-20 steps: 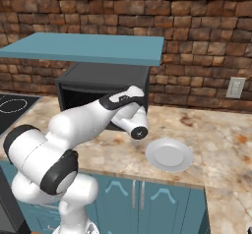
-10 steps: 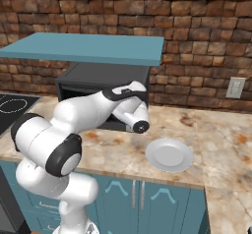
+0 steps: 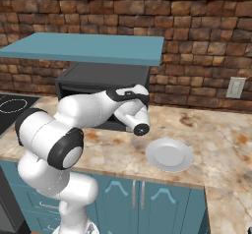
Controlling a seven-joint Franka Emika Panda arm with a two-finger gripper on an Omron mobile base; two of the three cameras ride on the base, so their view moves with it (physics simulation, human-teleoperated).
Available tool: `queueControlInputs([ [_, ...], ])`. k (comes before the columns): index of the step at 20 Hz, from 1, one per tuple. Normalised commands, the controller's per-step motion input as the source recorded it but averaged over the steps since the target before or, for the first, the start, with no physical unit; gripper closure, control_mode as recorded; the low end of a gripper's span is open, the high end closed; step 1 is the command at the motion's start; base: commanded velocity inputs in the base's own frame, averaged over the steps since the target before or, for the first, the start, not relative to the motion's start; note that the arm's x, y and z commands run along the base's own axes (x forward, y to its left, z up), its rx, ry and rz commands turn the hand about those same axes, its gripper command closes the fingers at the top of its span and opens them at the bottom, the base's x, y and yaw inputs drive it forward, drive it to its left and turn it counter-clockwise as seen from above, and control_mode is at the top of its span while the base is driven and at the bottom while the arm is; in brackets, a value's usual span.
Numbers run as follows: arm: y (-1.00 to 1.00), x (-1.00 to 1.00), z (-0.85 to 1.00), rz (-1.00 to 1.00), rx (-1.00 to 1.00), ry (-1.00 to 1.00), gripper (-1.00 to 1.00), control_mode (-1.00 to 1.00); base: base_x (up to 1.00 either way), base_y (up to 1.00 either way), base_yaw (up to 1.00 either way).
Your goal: Pull the toaster oven rack outwards. Pick up the baguette from the plate and place it on the toaster oven rack. Close the toaster oven door fully and set the temperature to the lowest setting.
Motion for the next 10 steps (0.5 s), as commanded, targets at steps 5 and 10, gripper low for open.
queueControlInputs([
  [5,0.09,0.12,-0.02,0.0,0.0,-0.01,1.0,-1.0,0.0,0.0,0.0],
  [10,0.0,0.02,0.0,0.0,0.0,0.0,1.0,-1.0,0.0,0.0,0.0],
])
